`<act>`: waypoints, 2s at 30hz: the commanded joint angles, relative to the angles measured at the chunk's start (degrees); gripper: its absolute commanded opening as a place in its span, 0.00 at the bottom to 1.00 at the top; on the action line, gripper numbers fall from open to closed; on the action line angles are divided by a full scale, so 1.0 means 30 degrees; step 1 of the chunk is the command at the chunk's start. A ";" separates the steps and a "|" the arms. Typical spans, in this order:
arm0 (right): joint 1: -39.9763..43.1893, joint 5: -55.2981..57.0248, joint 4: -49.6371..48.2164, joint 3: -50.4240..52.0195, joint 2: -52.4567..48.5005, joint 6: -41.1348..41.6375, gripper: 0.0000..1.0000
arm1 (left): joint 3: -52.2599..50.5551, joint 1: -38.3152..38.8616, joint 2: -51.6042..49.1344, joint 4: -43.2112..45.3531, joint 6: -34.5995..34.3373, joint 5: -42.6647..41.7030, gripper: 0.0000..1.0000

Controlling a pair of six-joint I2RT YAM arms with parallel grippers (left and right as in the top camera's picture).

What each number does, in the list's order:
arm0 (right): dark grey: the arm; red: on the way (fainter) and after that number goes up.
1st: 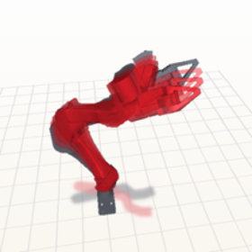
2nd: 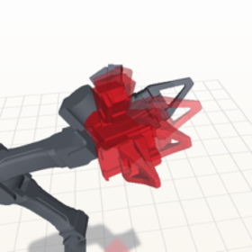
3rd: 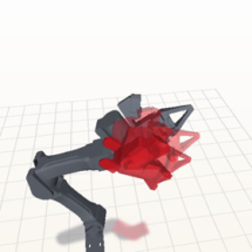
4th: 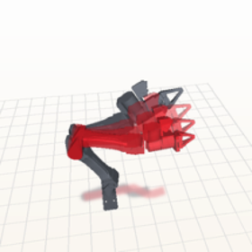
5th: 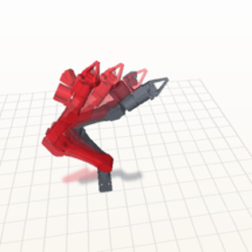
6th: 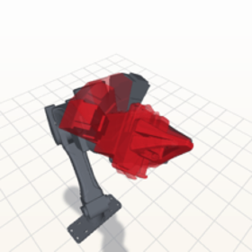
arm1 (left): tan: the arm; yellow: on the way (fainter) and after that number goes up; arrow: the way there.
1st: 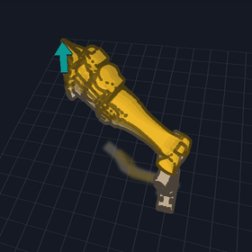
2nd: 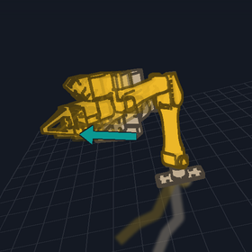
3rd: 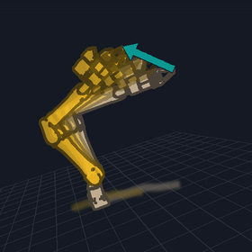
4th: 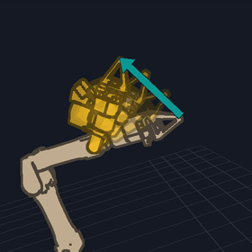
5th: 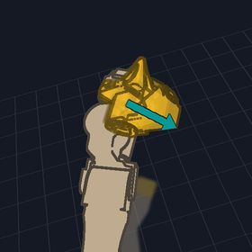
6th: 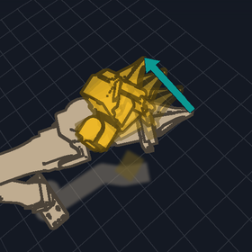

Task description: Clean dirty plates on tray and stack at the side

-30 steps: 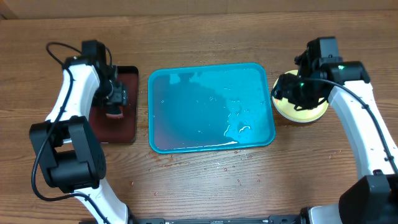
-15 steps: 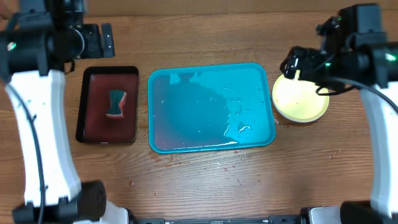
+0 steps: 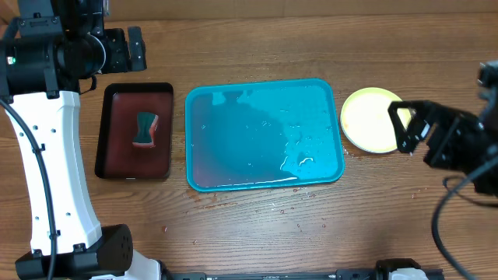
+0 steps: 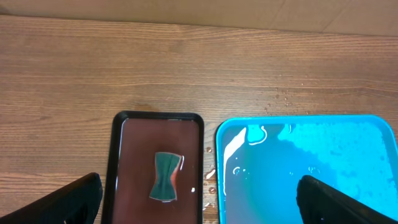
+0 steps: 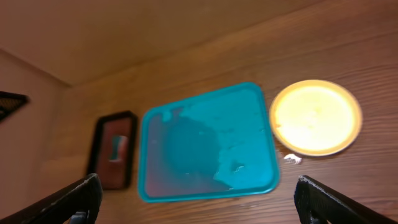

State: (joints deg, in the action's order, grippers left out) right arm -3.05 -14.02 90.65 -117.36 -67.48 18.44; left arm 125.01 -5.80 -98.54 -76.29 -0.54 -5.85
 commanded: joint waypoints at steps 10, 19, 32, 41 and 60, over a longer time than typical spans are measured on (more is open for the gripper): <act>-0.0073 0.1778 0.1552 -0.0073 0.0794 0.1727 1.00 | -0.0015 -0.0007 -0.0117 0.0007 -0.0393 -0.0364 1.00; -0.0066 0.4838 -0.2251 0.3614 0.1931 0.1727 1.00 | -0.0015 -0.0007 -0.0117 0.0007 -0.0393 -0.0364 1.00; 0.1064 0.5508 -1.5402 1.9241 1.0965 0.1290 1.00 | -0.0015 -0.0007 -0.0117 0.0007 -0.0393 -0.0364 1.00; 0.0984 0.5508 -2.4159 2.9857 1.7828 0.1304 1.00 | -0.0015 -0.0007 -0.0117 0.0000 -0.0393 -0.0364 1.00; -0.0197 0.6470 -2.9900 3.8971 2.2447 -0.0131 1.00 | -0.0015 -0.0007 -0.0117 0.0007 -0.0393 -0.0364 1.00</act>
State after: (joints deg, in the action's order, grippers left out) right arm -3.16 5.54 2.04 -2.17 -0.91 21.04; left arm 124.97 -5.80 -98.54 -76.31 -1.17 -6.31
